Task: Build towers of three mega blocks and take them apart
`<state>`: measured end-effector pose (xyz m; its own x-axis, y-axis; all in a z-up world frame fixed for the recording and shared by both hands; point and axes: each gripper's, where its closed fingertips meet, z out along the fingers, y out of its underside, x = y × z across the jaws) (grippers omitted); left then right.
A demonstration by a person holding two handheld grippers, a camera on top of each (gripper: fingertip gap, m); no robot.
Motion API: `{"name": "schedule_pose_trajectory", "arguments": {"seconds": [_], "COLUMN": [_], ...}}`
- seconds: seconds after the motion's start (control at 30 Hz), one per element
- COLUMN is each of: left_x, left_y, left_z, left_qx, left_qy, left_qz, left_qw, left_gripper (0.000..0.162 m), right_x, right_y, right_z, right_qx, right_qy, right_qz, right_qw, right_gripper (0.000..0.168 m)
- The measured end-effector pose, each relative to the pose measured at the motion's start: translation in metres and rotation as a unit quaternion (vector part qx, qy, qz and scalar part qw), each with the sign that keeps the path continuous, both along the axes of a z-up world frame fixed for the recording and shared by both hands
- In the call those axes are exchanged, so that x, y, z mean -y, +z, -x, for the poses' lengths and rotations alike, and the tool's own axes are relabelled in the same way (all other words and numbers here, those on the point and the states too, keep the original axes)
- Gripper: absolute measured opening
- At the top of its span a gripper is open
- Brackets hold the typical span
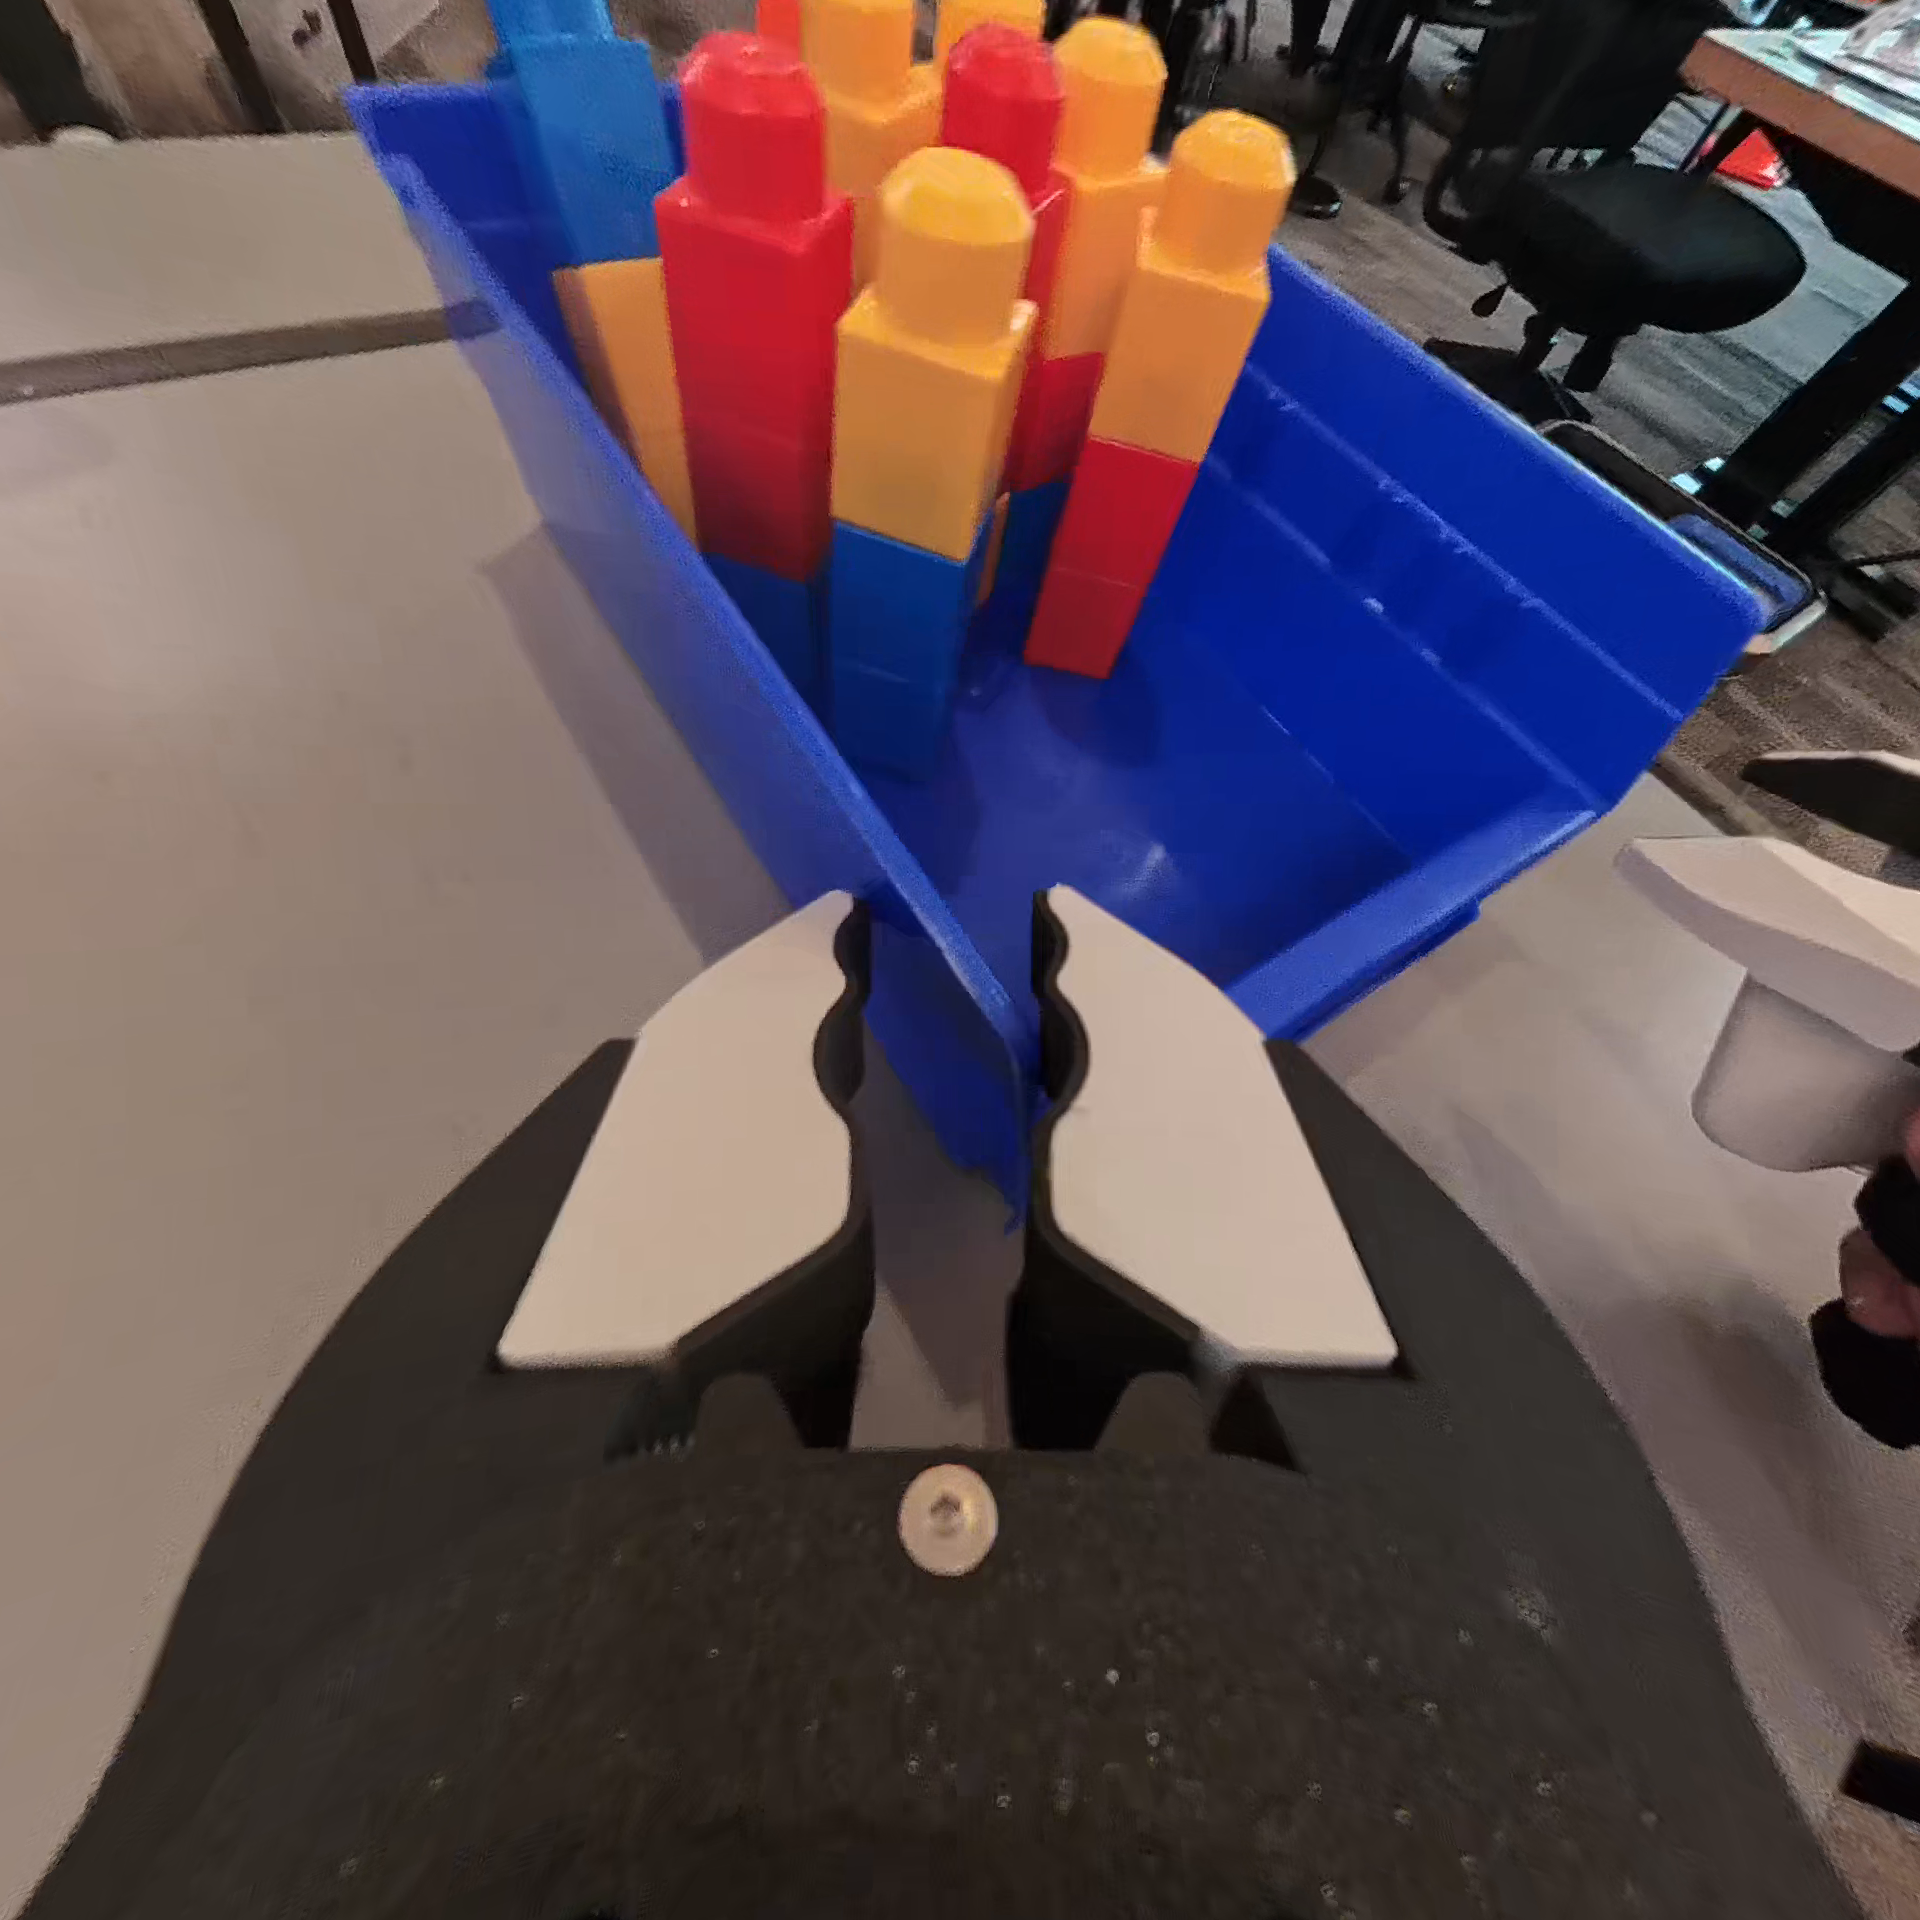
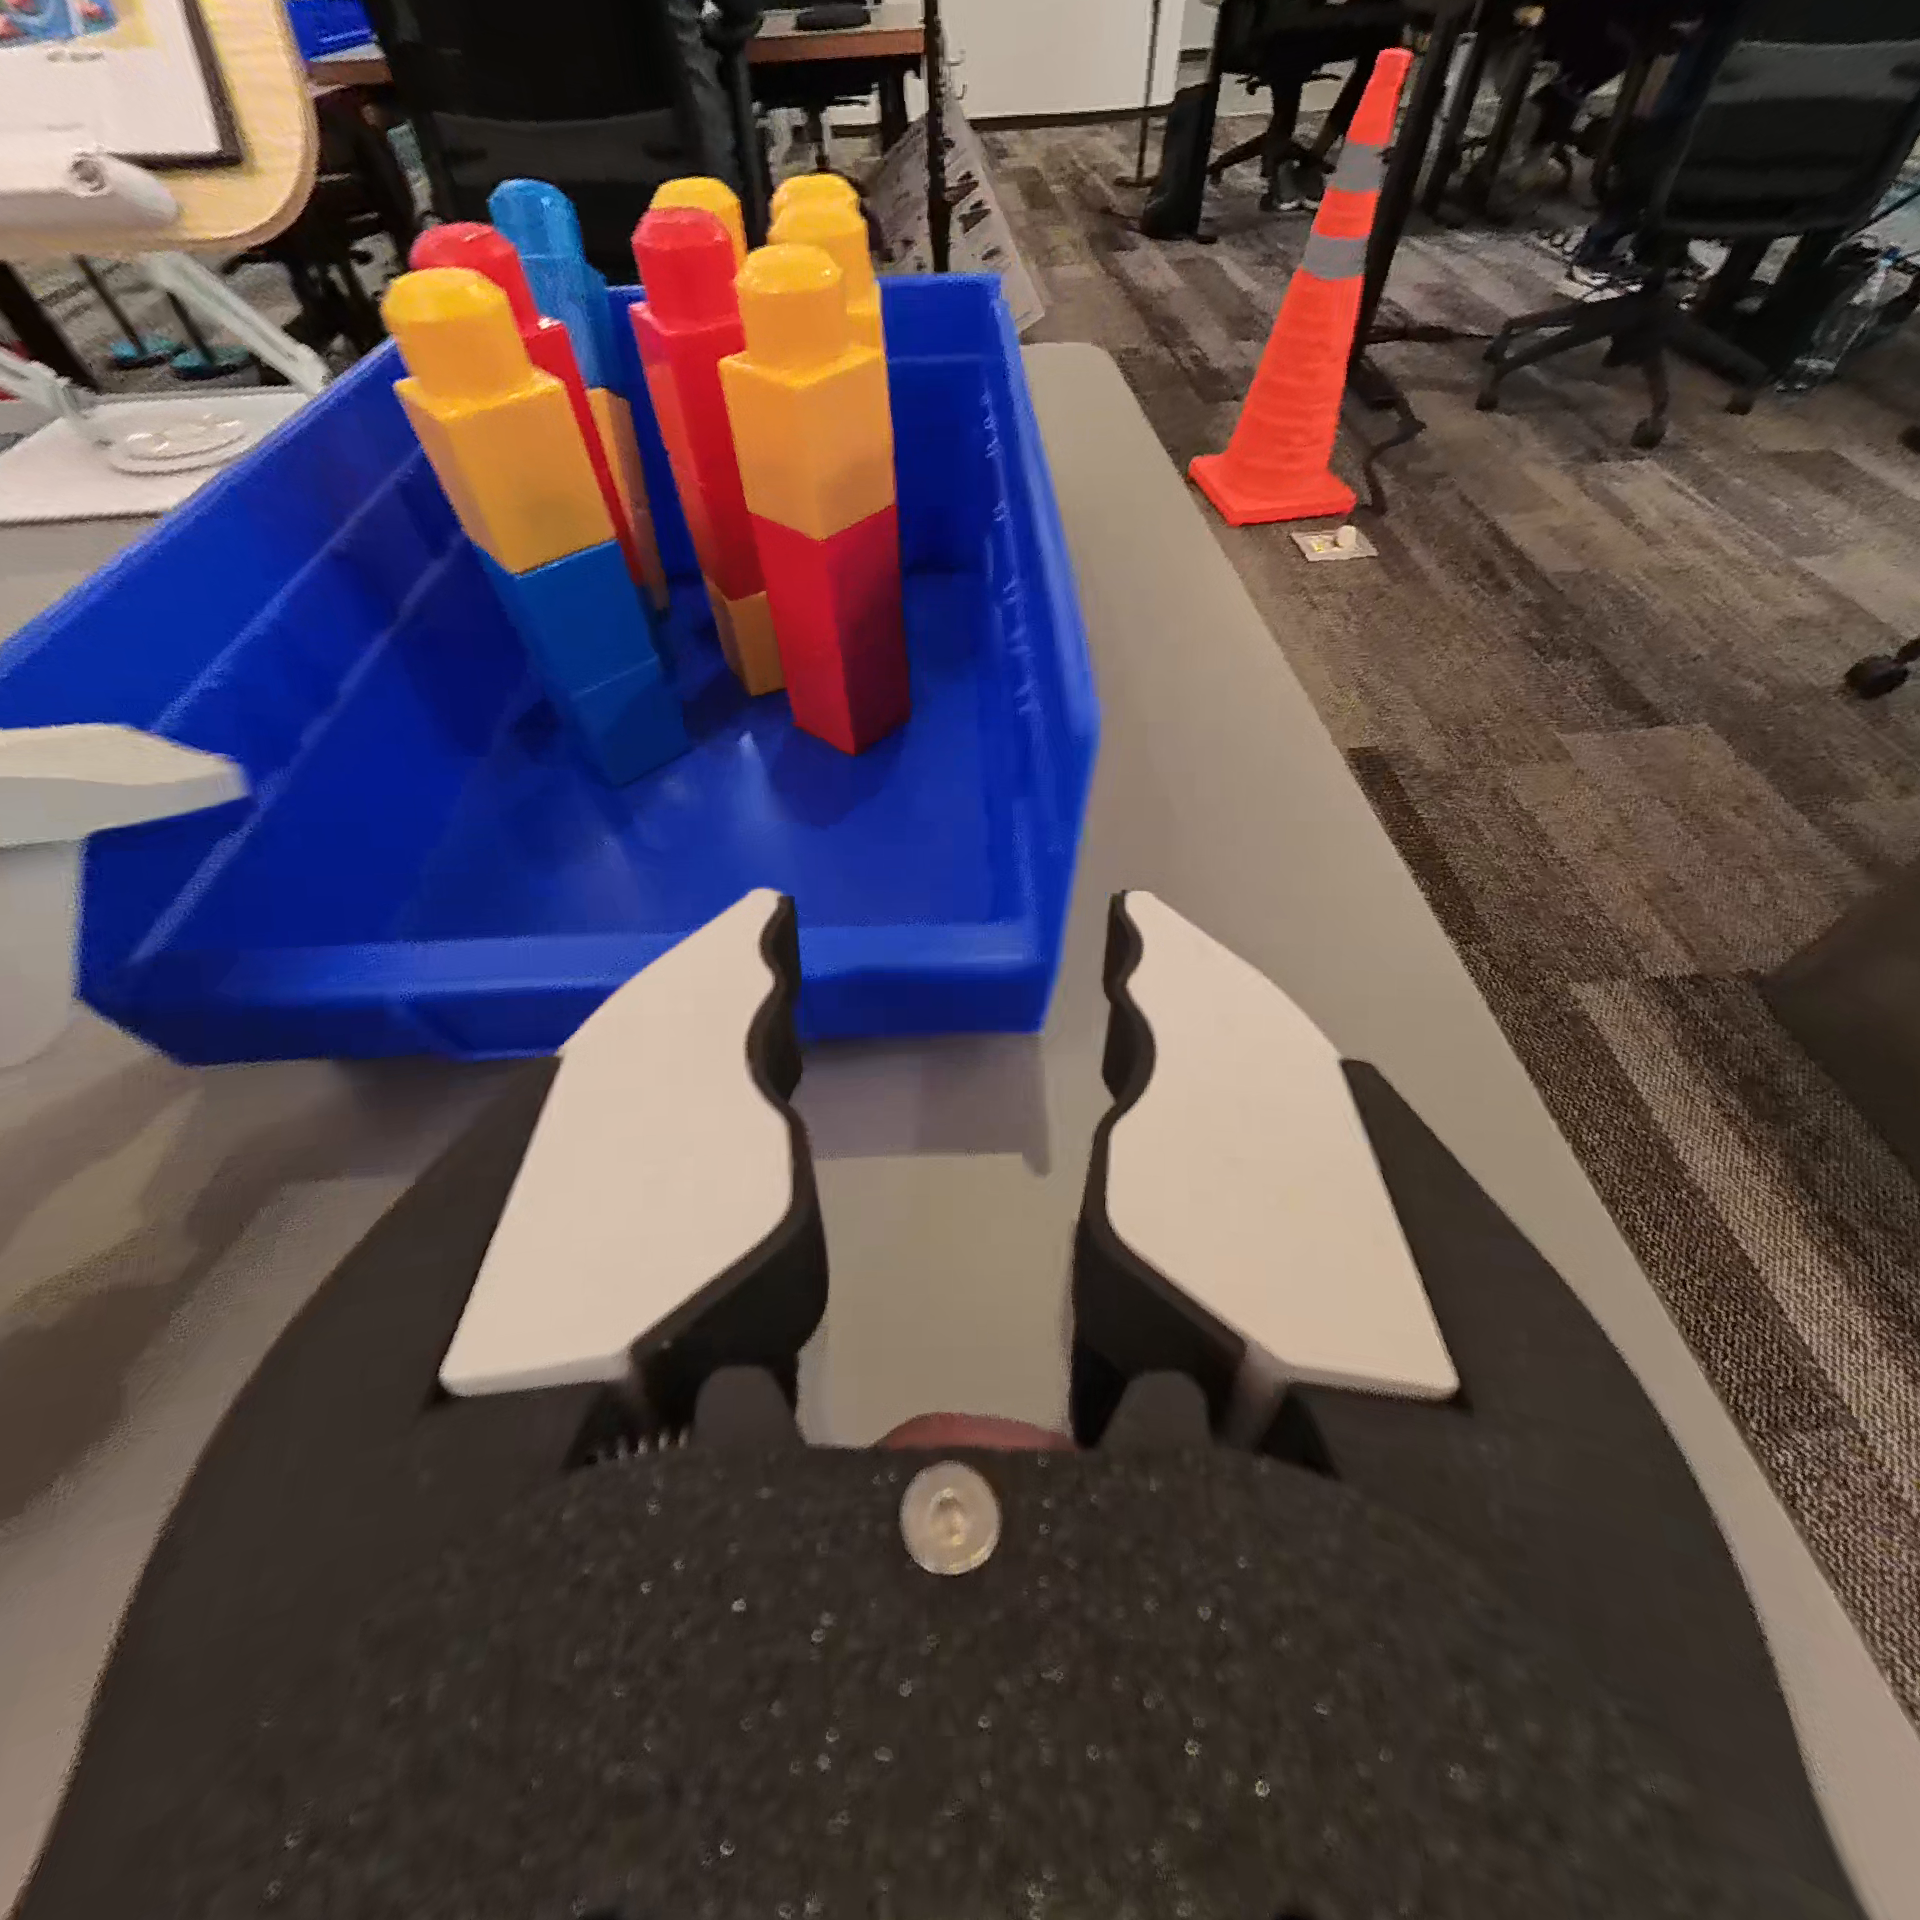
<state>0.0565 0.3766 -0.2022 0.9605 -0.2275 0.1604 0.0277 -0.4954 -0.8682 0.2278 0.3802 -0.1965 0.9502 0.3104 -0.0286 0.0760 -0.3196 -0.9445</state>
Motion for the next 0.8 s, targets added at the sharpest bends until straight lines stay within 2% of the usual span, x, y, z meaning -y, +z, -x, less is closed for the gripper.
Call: {"name": "schedule_pose_trajectory", "arguments": {"seconds": [0.1, 0.2, 0.3, 0.33, 0.37, 0.57, 0.8], "left_x": [-0.003, -0.002, 0.004, 0.006, 0.010, 0.037, 0.095], "left_y": [0.000, 0.000, 0.000, 0.000, 0.000, 0.013, 0.024], "left_z": [0.030, 0.048, 0.057, 0.058, 0.061, 0.105, 0.216], "left_qx": [-0.019, -0.009, -0.017, -0.020, -0.027, -0.052, -0.045], "left_qy": [0.071, 0.100, 0.108, 0.105, 0.111, 0.141, 0.214], "left_qz": [-0.001, 0.002, 0.006, 0.004, 0.002, -0.026, -0.032], "left_qw": [0.997, 0.995, 0.994, 0.994, 0.993, 0.988, 0.975], "left_gripper": [0.013, 0.006, 0.003, 0.004, 0.003, 0.003, 0.003], "right_x": [-0.011, -0.016, -0.016, -0.016, -0.015, 0.004, 0.034], "right_y": [-0.001, 0.003, 0.000, 0.001, 0.003, 0.018, 0.028], "right_z": [0.001, 0.018, 0.043, 0.041, 0.040, 0.089, 0.209], "right_qx": [-0.024, -0.048, -0.027, -0.017, -0.009, -0.027, -0.025], "right_qy": [-0.023, -0.009, -0.007, -0.033, -0.056, -0.046, 0.026], "right_qz": [0.003, -0.002, 0.001, 0.001, 0.004, 0.011, 0.006], "right_qw": [0.999, 0.999, 1.000, 0.999, 0.998, 0.999, 0.999], "right_gripper": [0.053, 0.048, 0.023, 0.005, 0.002, 0.001, 0.002]}}
